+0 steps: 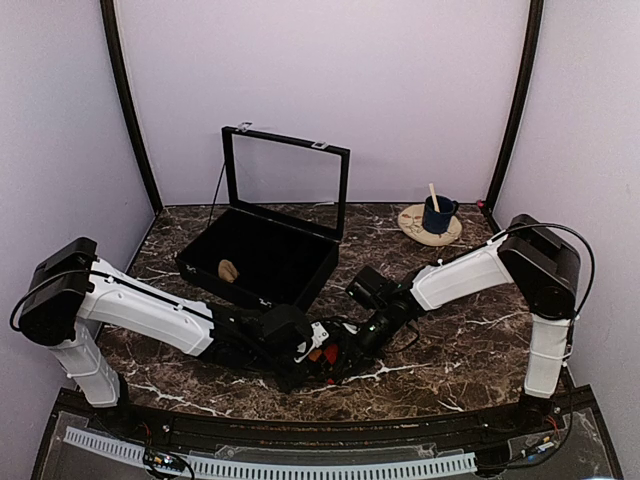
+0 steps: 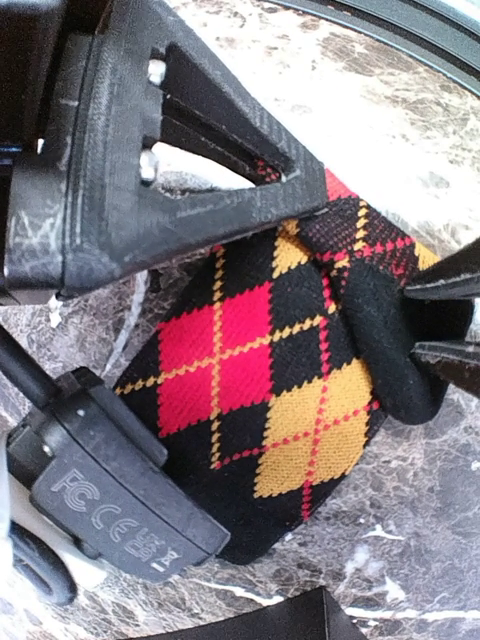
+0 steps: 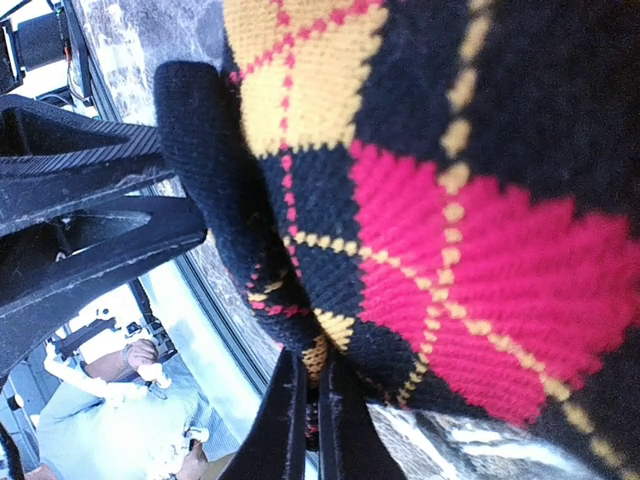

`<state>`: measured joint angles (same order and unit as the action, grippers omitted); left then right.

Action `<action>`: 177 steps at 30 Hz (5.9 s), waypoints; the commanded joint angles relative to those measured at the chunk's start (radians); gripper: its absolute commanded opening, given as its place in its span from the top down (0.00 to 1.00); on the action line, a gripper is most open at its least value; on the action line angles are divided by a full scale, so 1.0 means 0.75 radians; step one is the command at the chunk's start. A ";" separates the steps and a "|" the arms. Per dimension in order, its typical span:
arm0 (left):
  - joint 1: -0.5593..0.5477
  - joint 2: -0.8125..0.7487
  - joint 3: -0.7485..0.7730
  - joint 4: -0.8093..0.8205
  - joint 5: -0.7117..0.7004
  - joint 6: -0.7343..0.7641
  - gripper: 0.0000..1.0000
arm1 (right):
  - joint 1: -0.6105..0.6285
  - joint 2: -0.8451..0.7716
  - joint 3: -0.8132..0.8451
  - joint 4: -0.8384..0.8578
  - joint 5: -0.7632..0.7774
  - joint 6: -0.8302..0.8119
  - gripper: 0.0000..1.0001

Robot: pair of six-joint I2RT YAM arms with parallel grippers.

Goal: Roll the socks
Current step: Roll the sock at the center of the board.

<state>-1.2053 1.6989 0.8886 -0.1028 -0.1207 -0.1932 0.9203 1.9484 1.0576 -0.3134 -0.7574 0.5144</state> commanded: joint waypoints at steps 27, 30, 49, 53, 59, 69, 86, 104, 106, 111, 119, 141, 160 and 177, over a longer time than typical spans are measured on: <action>0.030 0.058 -0.048 -0.005 0.041 -0.085 0.83 | -0.031 -0.040 -0.103 0.091 0.193 0.209 0.75; 0.030 0.058 -0.052 0.000 0.050 -0.088 0.83 | -0.038 -0.048 -0.122 0.118 0.193 0.230 0.75; 0.048 0.108 -0.017 -0.026 0.095 -0.075 0.83 | -0.068 -0.196 -0.243 0.196 0.244 0.270 0.68; 0.057 0.125 0.005 -0.037 0.120 -0.067 0.83 | -0.073 -0.240 -0.263 0.182 0.285 0.248 0.67; 0.086 0.140 0.021 -0.052 0.171 -0.063 0.84 | -0.074 -0.332 -0.257 0.121 0.429 0.151 0.66; 0.164 0.180 0.065 -0.130 0.316 -0.058 0.84 | -0.020 -0.580 -0.374 0.102 0.806 -0.008 0.67; 0.312 0.397 0.290 -0.431 0.689 0.136 0.85 | 0.496 -0.744 -0.405 0.099 1.422 -0.352 0.70; 0.355 0.479 0.370 -0.575 0.828 0.246 0.85 | 0.694 -0.433 -0.212 0.119 1.644 -0.676 0.61; 0.359 0.483 0.376 -0.585 0.832 0.256 0.86 | 0.694 -0.404 -0.199 0.124 1.644 -0.704 0.60; 0.375 0.491 0.391 -0.611 0.851 0.276 0.86 | 0.695 -0.338 -0.183 0.139 1.640 -0.769 0.59; 0.402 0.494 0.392 -0.632 0.886 0.311 0.86 | 0.692 -0.256 -0.162 0.162 1.649 -0.835 0.60; 0.439 0.506 0.404 -0.659 0.955 0.352 0.87 | 0.581 -0.156 -0.142 0.038 1.502 -0.753 0.86; 0.445 0.558 0.516 -0.714 0.924 0.302 0.87 | 0.568 -0.421 -0.183 -0.136 1.579 -0.610 0.63; 0.445 0.574 0.543 -0.713 0.913 0.269 0.87 | 0.648 -0.395 0.016 -0.131 1.516 -0.631 0.90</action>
<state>-0.8711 2.0647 1.3148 -0.5537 0.6907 0.0151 1.3987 1.6226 1.0187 -0.4469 0.4038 0.0475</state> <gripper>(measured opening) 0.125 0.153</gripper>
